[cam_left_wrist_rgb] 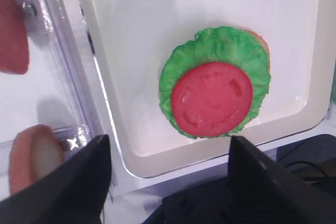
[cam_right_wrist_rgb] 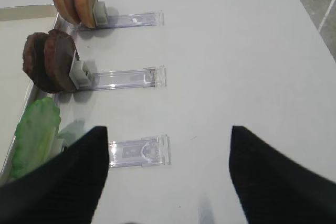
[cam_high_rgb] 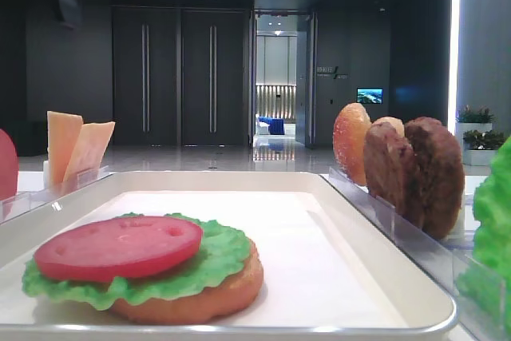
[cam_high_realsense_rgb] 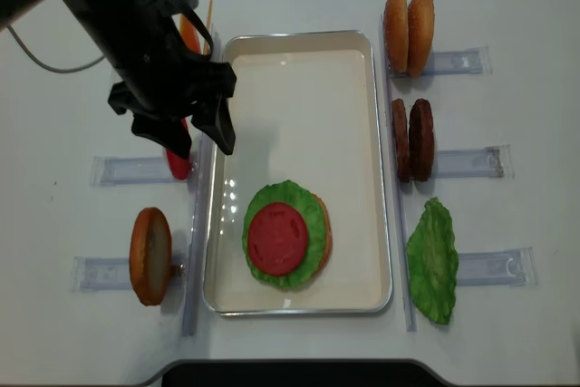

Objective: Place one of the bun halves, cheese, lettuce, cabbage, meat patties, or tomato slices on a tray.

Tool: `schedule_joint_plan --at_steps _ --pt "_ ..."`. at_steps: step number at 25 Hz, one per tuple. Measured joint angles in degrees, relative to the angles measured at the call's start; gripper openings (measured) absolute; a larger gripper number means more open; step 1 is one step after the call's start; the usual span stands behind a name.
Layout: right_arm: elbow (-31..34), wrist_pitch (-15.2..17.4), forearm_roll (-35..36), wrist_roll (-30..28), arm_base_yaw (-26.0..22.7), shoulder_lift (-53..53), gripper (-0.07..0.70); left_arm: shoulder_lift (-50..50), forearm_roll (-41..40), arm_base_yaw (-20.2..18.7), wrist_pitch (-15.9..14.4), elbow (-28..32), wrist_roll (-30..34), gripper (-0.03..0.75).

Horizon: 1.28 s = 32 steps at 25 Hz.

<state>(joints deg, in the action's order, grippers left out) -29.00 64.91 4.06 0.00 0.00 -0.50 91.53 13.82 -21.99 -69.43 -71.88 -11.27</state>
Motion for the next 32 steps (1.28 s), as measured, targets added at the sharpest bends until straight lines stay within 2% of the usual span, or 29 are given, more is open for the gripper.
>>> schedule_joint_plan --at_steps 6,9,25,32 --pt "0.0 0.0 0.0 0.0 0.0 0.0 0.465 -1.9 -9.2 0.0 -0.1 -0.1 -0.4 0.527" --pt "0.0 0.0 0.0 0.0 0.0 0.0 0.465 -2.7 -12.3 1.3 -0.2 -0.1 -0.4 0.526" --pt "0.0 0.0 0.0 0.0 0.0 0.0 0.465 -6.5 -17.1 15.6 -0.4 -0.1 3.8 0.527" --pt "0.0 0.0 0.0 0.0 0.0 0.0 0.465 -13.9 -18.0 20.3 -0.5 4.3 5.7 0.511"
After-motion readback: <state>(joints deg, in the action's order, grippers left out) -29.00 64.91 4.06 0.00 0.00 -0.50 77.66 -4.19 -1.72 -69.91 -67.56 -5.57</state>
